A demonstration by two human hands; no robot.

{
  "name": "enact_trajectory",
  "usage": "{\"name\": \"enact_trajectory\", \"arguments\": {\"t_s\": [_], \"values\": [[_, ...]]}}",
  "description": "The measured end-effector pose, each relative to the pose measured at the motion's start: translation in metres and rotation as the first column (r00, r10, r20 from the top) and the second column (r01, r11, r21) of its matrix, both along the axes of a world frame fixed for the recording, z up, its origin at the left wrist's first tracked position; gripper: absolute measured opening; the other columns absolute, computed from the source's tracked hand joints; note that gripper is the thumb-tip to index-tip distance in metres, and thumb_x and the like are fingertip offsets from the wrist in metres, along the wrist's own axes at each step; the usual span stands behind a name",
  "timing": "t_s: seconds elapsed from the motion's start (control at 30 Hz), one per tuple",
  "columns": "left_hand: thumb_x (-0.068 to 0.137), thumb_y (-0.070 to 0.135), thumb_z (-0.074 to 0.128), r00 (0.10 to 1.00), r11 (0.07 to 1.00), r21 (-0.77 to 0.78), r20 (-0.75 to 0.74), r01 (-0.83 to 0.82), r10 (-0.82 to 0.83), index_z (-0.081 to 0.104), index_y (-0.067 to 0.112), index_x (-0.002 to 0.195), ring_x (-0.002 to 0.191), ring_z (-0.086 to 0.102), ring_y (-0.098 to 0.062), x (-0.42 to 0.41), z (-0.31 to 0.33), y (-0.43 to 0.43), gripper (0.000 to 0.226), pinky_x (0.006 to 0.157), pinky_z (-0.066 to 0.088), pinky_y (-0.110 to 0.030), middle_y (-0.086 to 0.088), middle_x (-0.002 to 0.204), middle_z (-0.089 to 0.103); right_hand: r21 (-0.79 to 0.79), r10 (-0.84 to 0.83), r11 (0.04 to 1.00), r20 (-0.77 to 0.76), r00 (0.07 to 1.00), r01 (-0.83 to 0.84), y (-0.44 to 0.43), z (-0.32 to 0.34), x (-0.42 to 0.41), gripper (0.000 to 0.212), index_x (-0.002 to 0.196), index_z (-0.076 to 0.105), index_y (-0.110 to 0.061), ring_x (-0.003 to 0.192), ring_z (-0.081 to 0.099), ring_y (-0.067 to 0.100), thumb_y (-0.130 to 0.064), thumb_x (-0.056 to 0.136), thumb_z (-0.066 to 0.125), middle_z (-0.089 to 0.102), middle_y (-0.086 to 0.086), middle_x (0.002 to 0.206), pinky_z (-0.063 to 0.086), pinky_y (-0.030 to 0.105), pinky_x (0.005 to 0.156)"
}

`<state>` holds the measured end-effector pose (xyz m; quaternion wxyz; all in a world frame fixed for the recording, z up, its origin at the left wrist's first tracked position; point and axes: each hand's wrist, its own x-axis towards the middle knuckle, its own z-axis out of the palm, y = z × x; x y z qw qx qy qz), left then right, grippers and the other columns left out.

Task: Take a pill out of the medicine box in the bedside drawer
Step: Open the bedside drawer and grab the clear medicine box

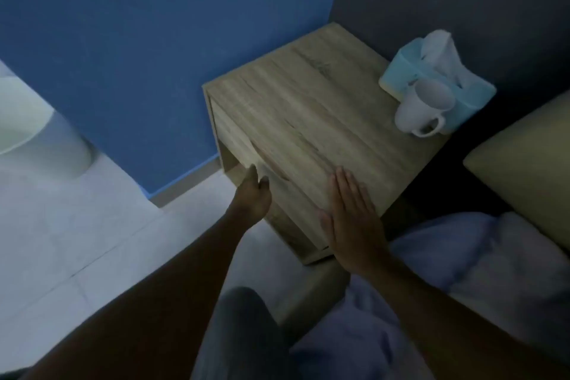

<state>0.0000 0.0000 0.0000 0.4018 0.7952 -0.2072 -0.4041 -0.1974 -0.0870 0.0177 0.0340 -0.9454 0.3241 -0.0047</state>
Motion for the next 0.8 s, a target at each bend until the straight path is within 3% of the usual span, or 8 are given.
{"name": "enact_trajectory", "arguments": {"t_s": [0.13,0.23,0.3,0.4,0.63,0.8], "values": [[0.103,0.039,0.035,0.991,0.990,-0.083,-0.080,-0.116,0.110,0.003,0.019,0.158,0.149,0.022,-0.028,-0.007,-0.012,-0.023,0.067,0.118,0.023,-0.041,-0.006,0.164,0.018,-0.070,-0.004,0.998,-0.003,1.000,0.003,-0.002,-0.005,0.002,0.068,0.156,0.019,-0.006,0.153,0.013,0.025,-0.047,0.101,0.024,0.016,0.014,0.165,0.018,0.044,0.124],[0.101,0.034,0.040,0.986,0.972,-0.167,-0.067,-0.164,0.155,0.010,0.019,0.155,0.141,0.037,-0.026,-0.007,-0.021,-0.037,0.064,0.109,0.034,-0.034,-0.005,0.156,0.036,-0.079,0.005,0.997,-0.002,1.000,-0.005,-0.003,-0.009,0.000,0.068,0.156,0.020,-0.006,0.153,0.014,0.026,-0.046,0.102,0.022,0.017,0.015,0.165,0.020,0.046,0.123],[0.099,0.028,0.046,0.976,0.955,-0.207,-0.103,-0.211,0.194,0.009,0.014,0.153,0.137,0.042,-0.026,-0.005,-0.024,-0.043,0.068,0.111,0.037,-0.036,-0.007,0.151,0.042,-0.086,0.004,0.996,0.002,1.000,-0.004,-0.005,-0.013,0.000,0.068,0.156,0.019,-0.006,0.153,0.014,0.025,-0.045,0.101,0.024,0.016,0.014,0.165,0.021,0.046,0.123],[0.096,0.025,0.050,0.965,0.943,-0.229,-0.155,-0.241,0.210,0.002,0.008,0.152,0.139,0.040,-0.028,-0.006,-0.029,-0.046,0.075,0.114,0.037,-0.050,-0.012,0.150,0.039,-0.097,-0.003,0.995,0.001,1.000,0.003,-0.006,-0.015,0.002,0.068,0.156,0.019,-0.007,0.153,0.013,0.024,-0.045,0.101,0.026,0.016,0.013,0.165,0.019,0.044,0.123],[0.099,0.031,0.042,0.969,0.953,-0.225,-0.185,-0.205,0.164,-0.011,0.012,0.153,0.144,0.030,-0.026,0.003,-0.031,-0.038,0.078,0.118,0.030,-0.044,-0.008,0.157,0.027,-0.079,-0.010,0.997,0.003,1.000,0.010,-0.007,-0.016,0.002,0.068,0.157,0.017,-0.008,0.154,0.012,0.023,-0.046,0.101,0.023,0.016,0.011,0.166,0.016,0.043,0.124],[0.099,0.036,0.045,0.958,0.948,-0.229,-0.236,-0.220,0.165,0.004,0.023,0.151,0.129,0.043,-0.024,0.011,-0.042,-0.006,0.067,0.098,0.041,-0.035,-0.008,0.148,0.038,-0.034,-0.009,0.999,0.014,1.000,0.010,-0.006,-0.014,0.003,0.069,0.157,0.014,-0.008,0.154,0.009,0.023,-0.045,0.100,0.023,0.013,0.011,0.166,0.012,0.043,0.124]]}}
